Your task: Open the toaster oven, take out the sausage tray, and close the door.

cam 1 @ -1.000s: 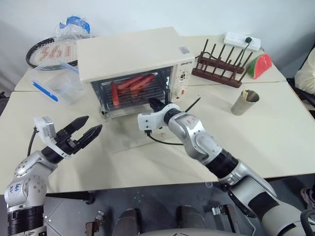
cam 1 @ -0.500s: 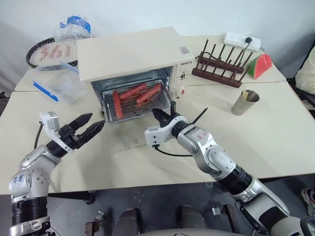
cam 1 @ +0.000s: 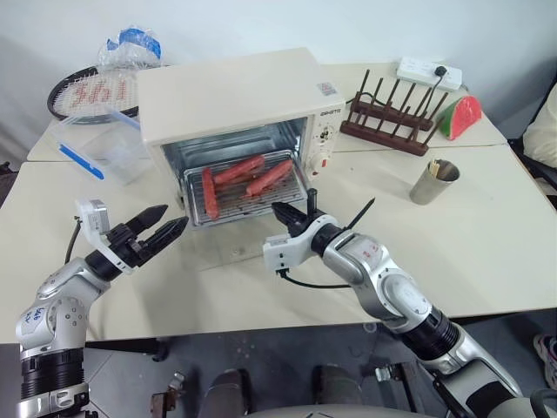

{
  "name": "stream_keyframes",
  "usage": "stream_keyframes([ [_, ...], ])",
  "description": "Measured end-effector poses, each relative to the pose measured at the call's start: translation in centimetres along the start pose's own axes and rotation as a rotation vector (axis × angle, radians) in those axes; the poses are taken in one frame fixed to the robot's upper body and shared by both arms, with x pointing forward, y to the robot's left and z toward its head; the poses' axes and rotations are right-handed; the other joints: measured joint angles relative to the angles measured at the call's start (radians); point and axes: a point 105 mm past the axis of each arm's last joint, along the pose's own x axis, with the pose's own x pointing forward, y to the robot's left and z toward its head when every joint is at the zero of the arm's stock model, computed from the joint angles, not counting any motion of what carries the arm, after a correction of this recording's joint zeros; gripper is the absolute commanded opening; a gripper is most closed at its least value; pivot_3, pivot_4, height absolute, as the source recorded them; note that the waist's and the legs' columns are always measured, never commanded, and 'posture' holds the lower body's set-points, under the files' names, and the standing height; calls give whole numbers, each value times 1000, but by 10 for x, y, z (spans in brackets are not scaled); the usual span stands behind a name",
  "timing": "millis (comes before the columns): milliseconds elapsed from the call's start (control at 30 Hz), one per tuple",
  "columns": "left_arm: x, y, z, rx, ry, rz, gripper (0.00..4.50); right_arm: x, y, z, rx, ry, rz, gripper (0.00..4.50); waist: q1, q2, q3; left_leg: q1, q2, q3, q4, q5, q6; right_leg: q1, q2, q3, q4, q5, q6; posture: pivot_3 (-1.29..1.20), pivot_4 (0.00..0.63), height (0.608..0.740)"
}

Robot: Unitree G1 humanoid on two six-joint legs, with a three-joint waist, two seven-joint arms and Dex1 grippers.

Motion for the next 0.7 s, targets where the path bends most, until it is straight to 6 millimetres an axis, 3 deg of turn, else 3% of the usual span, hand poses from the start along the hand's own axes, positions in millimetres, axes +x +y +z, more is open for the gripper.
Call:
stream_keyframes([
  [133,0,0,0,-6,2,-1,4477,-4,-6,1,-14,-17,-17,0,3,0,0,0,0,0,1,0,0,1,0,0,0,0,0,0,150,740],
  [700,-1,-1,-4,-76,30,-3,4477,-26,9,5,37,-80,61,0,25,-1,0,0,0,0,4,-1,2,2,0,0,-1,0,0,0,150,740],
])
